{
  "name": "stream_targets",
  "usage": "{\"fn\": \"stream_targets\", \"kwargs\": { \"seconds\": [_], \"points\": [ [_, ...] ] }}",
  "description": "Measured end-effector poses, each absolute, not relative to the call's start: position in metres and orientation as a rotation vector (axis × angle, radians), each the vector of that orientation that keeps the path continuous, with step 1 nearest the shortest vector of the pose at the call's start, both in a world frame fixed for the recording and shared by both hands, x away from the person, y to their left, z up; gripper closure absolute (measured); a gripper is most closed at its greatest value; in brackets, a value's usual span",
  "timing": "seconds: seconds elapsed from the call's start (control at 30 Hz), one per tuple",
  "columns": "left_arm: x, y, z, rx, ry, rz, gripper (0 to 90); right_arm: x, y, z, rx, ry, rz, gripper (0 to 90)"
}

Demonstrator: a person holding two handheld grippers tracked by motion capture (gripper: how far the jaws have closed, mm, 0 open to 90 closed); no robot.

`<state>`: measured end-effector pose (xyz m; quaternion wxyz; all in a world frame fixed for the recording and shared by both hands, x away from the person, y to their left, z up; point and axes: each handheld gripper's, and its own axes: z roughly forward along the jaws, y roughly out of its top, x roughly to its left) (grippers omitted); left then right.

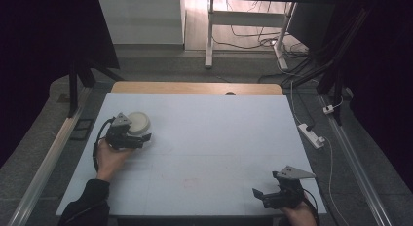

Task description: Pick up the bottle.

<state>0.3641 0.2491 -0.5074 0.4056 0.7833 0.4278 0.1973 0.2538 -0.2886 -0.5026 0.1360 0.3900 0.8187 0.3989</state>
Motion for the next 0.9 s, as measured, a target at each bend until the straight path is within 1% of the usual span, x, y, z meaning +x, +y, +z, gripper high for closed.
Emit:
{"fn": "stream_targets", "kwargs": {
  "seconds": [0.4,0.9],
  "points": [
    [0.356,0.223,-0.493,2.007,0.965,0.48,7.3,0.254,-0.289,-0.503,1.131,2.372,1.154,0.0],
    [0.349,0.185,-0.477,2.058,0.823,0.411,7.3,0.254,-0.288,-0.503,1.129,2.374,1.156,0.0]
  ]
}}
